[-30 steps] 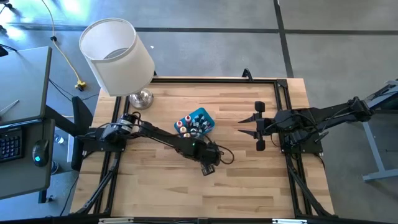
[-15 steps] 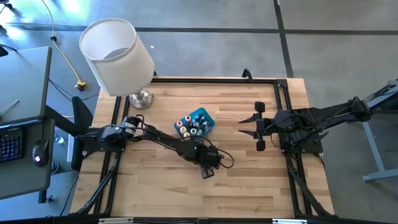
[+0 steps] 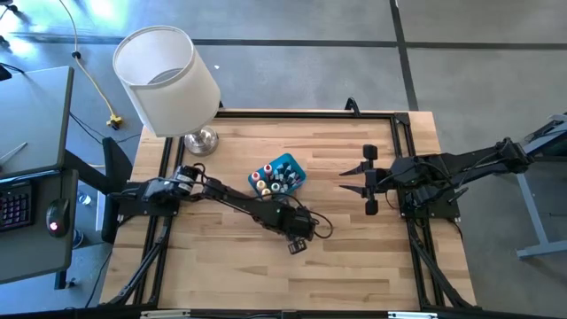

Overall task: Pick & Place food coloring
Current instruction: Put the small green food coloring bottle into the bin

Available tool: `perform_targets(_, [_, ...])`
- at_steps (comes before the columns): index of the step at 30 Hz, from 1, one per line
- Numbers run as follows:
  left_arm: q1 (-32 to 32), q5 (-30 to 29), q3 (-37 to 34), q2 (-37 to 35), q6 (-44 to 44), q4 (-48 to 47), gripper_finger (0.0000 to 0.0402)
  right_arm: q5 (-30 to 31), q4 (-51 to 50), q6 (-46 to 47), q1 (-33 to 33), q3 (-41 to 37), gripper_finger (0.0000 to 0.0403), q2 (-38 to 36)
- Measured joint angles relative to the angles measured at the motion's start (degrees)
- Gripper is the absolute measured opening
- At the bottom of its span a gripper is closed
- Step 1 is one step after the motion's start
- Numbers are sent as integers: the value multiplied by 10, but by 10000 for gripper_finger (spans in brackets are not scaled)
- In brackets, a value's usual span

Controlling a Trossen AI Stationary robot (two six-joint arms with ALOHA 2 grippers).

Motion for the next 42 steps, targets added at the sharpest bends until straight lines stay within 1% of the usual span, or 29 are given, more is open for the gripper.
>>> perform_targets(2, [0, -3, 1, -1, -4, 0, 39, 0, 0, 0, 0, 0, 135, 0])
perform_targets(4, [0, -3, 5, -5, -4, -7, 35, 0, 0, 0, 0, 0, 135, 0])
perform_targets(7, [0, -7, 19, -4, -4, -17, 40, 0, 0, 0, 0, 0, 135, 0])
perform_targets(12, [0, -17, 53, -2, 25, -13, 46, 0, 0, 0, 0, 0, 135, 0])
perform_targets(15, [0, -40, 74, -3, 36, -48, 45, 0, 0, 1, 0, 0, 135, 0])
perform_targets(19, [1, -108, 119, -3, 48, -121, 45, 0, 0, 16, 0, 0, 135, 0])
perform_targets(22, [7, -181, 163, -4, 67, -185, 45, 0, 0, 15, 0, 0, 135, 0])
perform_targets(25, [23, -252, 197, -5, 86, -226, 45, 0, 0, 15, 0, 0, 135, 0])
perform_targets(27, [39, -269, 214, -5, 99, -249, 45, 0, 0, 15, 0, 0, 135, 0])
perform_targets(31, [86, -265, 216, -6, 109, -270, 48, 0, 0, 15, 0, 0, 135, 0])
perform_targets(34, [128, -230, 202, -6, 96, -275, 53, 0, 0, 15, 0, 0, 135, 0])
perform_targets(38, [172, -171, 169, -6, 75, -251, 67, 0, -1, 15, 0, 0, 135, 0])
perform_targets(42, [192, -160, 147, -6, 82, -238, 96, 0, -2, 14, 0, 0, 135, 0])
